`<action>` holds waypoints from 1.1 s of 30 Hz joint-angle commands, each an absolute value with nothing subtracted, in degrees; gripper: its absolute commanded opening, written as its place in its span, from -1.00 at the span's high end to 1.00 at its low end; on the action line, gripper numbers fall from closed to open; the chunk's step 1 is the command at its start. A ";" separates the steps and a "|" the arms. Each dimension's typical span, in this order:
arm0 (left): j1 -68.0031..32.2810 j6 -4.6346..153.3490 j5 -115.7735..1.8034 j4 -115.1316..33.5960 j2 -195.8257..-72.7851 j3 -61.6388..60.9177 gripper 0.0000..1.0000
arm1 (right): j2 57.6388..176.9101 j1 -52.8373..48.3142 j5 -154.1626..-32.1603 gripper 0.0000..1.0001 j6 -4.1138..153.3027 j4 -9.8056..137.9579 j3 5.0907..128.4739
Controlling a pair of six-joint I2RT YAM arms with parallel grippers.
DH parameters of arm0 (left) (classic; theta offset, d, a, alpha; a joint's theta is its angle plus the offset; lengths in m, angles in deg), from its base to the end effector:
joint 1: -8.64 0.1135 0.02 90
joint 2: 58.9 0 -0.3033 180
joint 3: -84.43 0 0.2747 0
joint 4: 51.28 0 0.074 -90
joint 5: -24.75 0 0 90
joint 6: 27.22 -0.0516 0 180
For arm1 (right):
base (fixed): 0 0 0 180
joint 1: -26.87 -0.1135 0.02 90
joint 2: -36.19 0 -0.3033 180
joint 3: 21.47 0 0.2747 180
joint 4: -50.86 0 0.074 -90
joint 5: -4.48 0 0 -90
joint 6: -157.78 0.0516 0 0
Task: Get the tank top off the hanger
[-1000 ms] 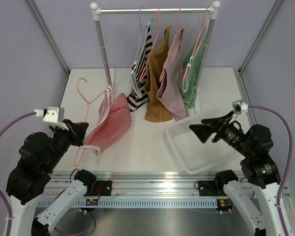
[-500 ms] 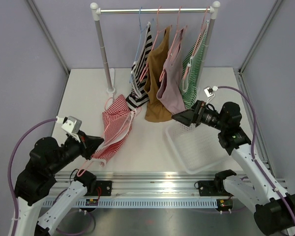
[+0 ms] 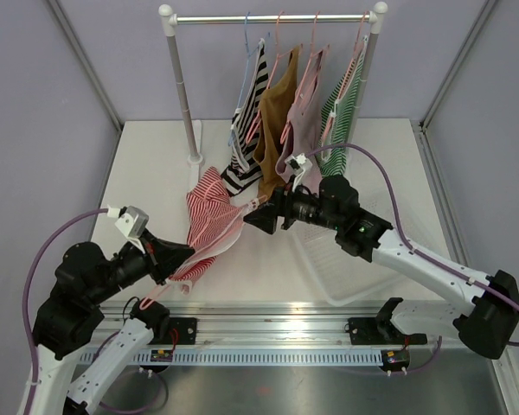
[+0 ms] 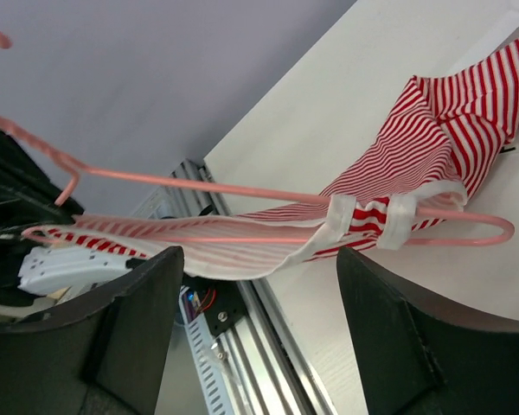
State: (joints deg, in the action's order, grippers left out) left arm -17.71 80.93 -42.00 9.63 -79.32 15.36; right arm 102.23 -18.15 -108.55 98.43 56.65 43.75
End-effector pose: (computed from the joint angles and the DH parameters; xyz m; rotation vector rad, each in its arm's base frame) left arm 0.0231 -0.0342 0.3998 0.4351 1.8102 -0.9103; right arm 0.1923 0.2209 0.3727 -0.5587 1.7752 1.2952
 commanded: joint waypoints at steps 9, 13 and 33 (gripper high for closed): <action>-17.82 83.43 -41.51 3.70 -76.21 12.92 1.00 | 110.99 -27.18 -86.32 -0.40 88.00 60.14 53.90; -17.82 83.26 -43.44 4.84 -75.95 12.22 1.00 | 111.16 -27.71 -78.07 -0.24 89.57 60.58 53.47; -17.82 82.03 -45.30 5.81 -76.83 12.39 1.00 | 112.13 -27.63 -63.67 1.00 85.28 63.13 54.78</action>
State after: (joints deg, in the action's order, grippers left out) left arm -17.71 82.53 -45.17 8.43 -76.66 14.07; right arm 113.18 -27.48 -73.03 88.03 62.92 51.90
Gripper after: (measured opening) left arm 0.023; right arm 0.011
